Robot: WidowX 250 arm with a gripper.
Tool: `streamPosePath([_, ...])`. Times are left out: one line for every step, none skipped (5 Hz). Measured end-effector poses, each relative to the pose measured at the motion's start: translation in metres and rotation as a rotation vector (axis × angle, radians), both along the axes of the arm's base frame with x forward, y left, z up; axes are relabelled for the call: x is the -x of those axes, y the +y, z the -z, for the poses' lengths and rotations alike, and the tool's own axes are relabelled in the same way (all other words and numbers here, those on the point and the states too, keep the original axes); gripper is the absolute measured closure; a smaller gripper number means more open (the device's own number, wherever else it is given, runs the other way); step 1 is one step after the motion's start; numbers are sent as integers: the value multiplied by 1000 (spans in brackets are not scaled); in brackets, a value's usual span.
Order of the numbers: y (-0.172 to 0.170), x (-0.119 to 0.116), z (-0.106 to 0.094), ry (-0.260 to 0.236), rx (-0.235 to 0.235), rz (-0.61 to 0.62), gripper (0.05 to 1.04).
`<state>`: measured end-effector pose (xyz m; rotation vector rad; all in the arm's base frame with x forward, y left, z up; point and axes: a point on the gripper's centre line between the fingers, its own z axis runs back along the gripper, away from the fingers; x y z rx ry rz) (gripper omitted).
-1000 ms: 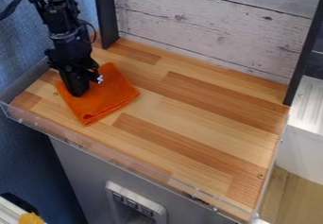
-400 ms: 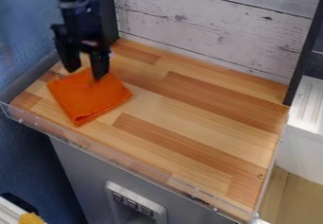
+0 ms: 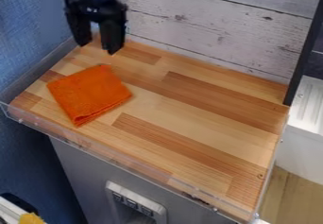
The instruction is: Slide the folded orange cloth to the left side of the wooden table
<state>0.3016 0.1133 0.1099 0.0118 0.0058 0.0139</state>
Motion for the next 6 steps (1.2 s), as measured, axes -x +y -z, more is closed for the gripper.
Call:
streamPosePath([-15,-6,-6,4,1,6,87])
streamPosePath([-27,-9,-11,-5,-2,12,85])
streamPosePath([-31,-11,-16,-15,-7,6,85])
streamPosePath([-31,-11,-16,-18,-8,3,85])
streamPosePath([-31,-15,-20,-33,-11,9,86])
streamPosePath([-30,-17,-22,-40,-9,13,87])
